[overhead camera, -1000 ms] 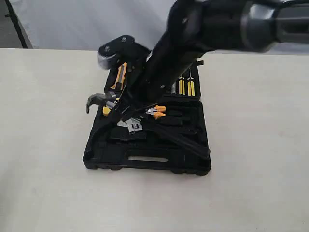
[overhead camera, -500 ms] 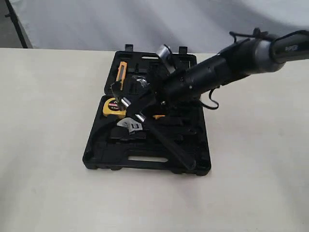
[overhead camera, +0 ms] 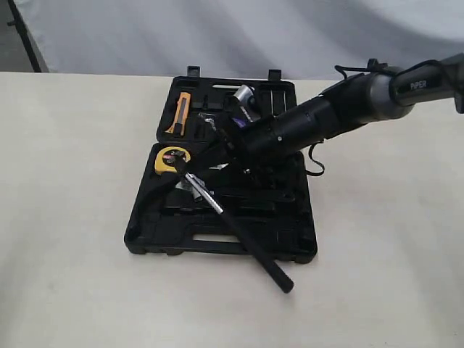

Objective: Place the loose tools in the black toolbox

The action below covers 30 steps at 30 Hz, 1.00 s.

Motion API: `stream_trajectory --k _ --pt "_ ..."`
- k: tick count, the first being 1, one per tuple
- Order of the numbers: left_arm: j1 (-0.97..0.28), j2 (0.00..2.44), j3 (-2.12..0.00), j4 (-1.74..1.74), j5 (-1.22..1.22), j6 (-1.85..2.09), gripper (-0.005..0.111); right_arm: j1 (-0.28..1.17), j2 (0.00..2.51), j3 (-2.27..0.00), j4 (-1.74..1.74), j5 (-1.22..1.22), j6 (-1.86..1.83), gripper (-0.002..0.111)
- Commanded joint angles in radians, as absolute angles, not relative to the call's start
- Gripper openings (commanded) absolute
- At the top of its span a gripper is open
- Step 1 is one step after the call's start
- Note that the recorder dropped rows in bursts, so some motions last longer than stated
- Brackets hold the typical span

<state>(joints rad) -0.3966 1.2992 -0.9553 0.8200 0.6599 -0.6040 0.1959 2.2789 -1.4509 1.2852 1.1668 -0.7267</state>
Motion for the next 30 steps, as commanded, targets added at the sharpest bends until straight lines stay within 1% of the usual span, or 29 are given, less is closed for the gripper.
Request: stream_trajectory --k 1,6,9,11,16,18,23,26,30 --pt "-0.393 1.291 -0.946 0.806 0.643 -0.614 0.001 0.152 2.271 -1.484 1.271 1.160 -0.687 0.067" --pt "-0.393 1.291 -0.946 0.806 0.643 -0.614 0.001 0.104 2.271 -1.548 1.247 1.221 -0.650 0.066" --pt "-0.393 1.291 -0.946 0.806 0.643 -0.614 0.001 0.109 2.253 -1.569 1.218 1.221 -0.653 0.066" --pt "-0.393 1.291 -0.946 0.806 0.643 -0.614 0.001 0.127 2.231 -1.569 1.189 1.221 -0.678 0.066" --pt "-0.393 1.291 -0.946 0.806 0.643 -0.614 0.001 0.214 2.156 -1.569 0.989 1.221 -0.678 0.066" --pt "-0.393 1.291 -0.946 0.806 0.643 -0.614 0.001 0.258 2.135 -1.569 0.922 1.185 -0.665 0.065" --pt "-0.393 1.291 -0.946 0.806 0.643 -0.614 0.001 0.358 2.137 -1.569 0.830 1.148 -0.665 0.063" --pt "-0.393 1.291 -0.946 0.806 0.643 -0.614 0.001 0.389 2.150 -1.569 0.779 1.148 -0.665 0.063" --pt "-0.393 1.291 -0.946 0.806 0.643 -0.614 0.001 0.381 2.159 -1.569 0.748 1.138 -0.655 0.063"
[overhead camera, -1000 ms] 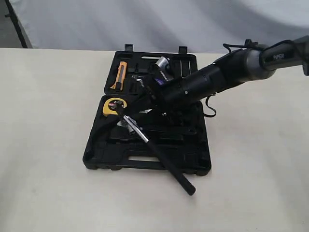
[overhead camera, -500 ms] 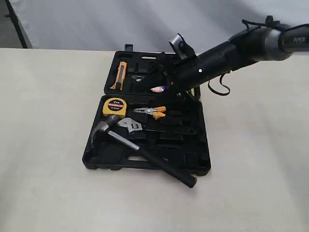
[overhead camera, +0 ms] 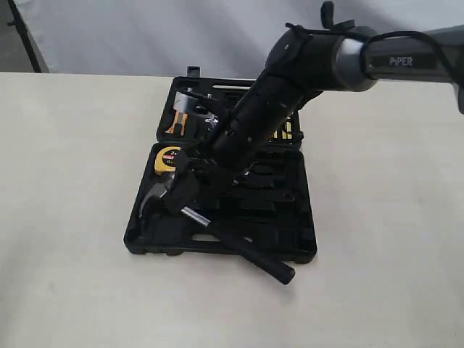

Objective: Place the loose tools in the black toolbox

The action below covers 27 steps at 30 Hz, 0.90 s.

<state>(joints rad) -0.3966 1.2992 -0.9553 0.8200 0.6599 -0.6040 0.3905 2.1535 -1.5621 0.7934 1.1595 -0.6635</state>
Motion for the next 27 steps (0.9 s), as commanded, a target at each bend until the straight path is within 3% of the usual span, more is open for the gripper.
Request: stream_trajectory --k 1,13,15,19,21,23,27 --pt "-0.393 1.291 -0.946 0.806 0.643 -0.614 0.001 0.377 2.159 -1.569 0.735 1.129 -0.642 0.063" --pt "-0.393 1.291 -0.946 0.806 0.643 -0.614 0.001 0.400 2.204 -1.569 0.679 1.140 -0.619 0.062" --pt "-0.393 1.291 -0.946 0.806 0.643 -0.614 0.001 0.400 2.214 -1.569 0.679 1.154 -0.614 0.053" --pt "-0.393 1.291 -0.946 0.806 0.643 -0.614 0.001 0.408 2.218 -1.569 0.665 1.176 -0.614 0.021" --pt "-0.393 1.291 -0.946 0.806 0.643 -0.614 0.001 0.413 2.218 -1.569 0.665 1.195 -0.614 0.010" --pt "-0.393 1.291 -0.946 0.806 0.643 -0.614 0.001 0.426 2.218 -1.569 0.648 1.205 -0.614 0.003" --pt "-0.393 1.291 -0.946 0.806 0.643 -0.614 0.001 0.453 2.207 -1.569 0.571 1.178 -0.563 -0.001"
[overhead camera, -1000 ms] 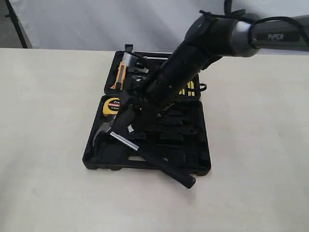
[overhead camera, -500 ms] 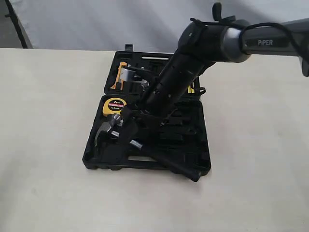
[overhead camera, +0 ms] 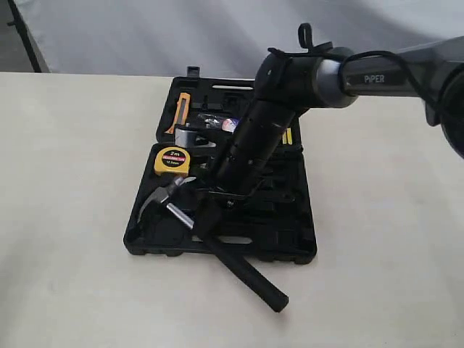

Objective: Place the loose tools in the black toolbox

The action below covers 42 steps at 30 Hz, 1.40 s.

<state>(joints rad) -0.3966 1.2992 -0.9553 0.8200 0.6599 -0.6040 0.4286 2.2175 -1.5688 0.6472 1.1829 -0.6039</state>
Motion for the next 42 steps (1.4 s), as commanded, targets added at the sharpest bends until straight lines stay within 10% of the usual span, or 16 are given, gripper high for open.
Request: stream_trajectory --k 1,11,16,31,42 --pt "-0.393 1.291 -0.946 0.806 0.643 -0.614 0.001 0.460 2.204 -1.569 0.538 1.162 -0.533 -0.001" --pt "-0.393 1.291 -0.946 0.806 0.643 -0.614 0.001 0.488 2.182 -1.569 0.524 1.210 -0.496 0.002" --pt "-0.393 1.291 -0.946 0.806 0.643 -0.614 0.001 0.490 2.182 -1.569 0.522 1.203 -0.476 0.041" --pt "-0.393 1.291 -0.946 0.806 0.643 -0.614 0.001 0.634 2.168 -1.569 0.163 1.017 -0.196 -0.001" --pt "-0.393 1.291 -0.946 0.806 0.643 -0.614 0.001 0.656 2.026 -1.569 0.019 0.994 -0.073 -0.001"
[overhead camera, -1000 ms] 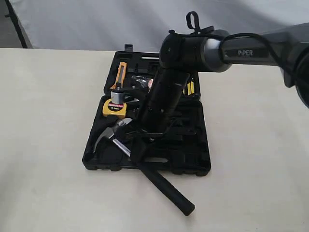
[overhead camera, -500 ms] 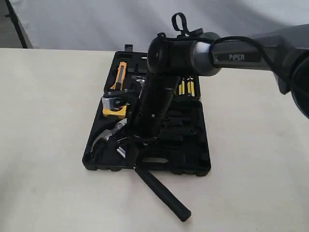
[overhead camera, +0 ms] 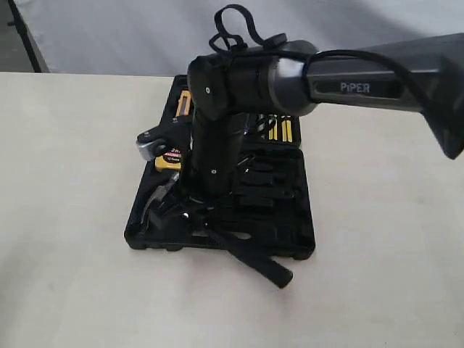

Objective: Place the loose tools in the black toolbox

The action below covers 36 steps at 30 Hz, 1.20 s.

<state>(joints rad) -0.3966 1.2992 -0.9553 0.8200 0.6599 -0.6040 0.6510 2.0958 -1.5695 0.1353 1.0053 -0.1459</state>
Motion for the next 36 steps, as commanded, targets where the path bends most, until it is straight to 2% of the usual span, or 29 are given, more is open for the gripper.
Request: stream_trajectory --k 1,7,17,20,24,26,27,30,36 --pt "-0.393 1.291 -0.946 0.806 0.643 -0.614 0.001 0.656 2.016 -1.569 -0.039 0.992 -0.044 -0.001" --pt "-0.393 1.291 -0.946 0.806 0.643 -0.614 0.001 0.656 2.055 -1.569 -0.394 0.932 0.102 -0.001" --pt "-0.393 1.291 -0.946 0.806 0.643 -0.614 0.001 0.656 2.116 -1.569 -0.418 0.930 0.107 0.000" --pt "-0.393 1.291 -0.946 0.806 0.643 -0.614 0.001 0.656 2.116 -1.569 -0.418 0.928 0.109 0.011" --pt "-0.393 1.291 -0.946 0.806 0.643 -0.614 0.001 0.654 2.116 -1.569 -0.418 0.922 0.147 0.046" --pt "-0.393 1.291 -0.946 0.806 0.643 -0.614 0.001 0.649 2.116 -1.569 -0.419 0.914 0.149 0.056" --pt "-0.393 1.291 -0.946 0.806 0.643 -0.614 0.001 0.643 2.116 -1.571 -0.415 0.910 0.149 0.057" --pt "-0.393 1.291 -0.946 0.806 0.643 -0.614 0.001 0.614 2.116 -1.590 -0.304 0.909 0.088 0.054" --pt "-0.393 1.291 -0.946 0.806 0.643 -0.614 0.001 0.531 2.118 -1.629 -0.041 0.913 -0.127 0.030"
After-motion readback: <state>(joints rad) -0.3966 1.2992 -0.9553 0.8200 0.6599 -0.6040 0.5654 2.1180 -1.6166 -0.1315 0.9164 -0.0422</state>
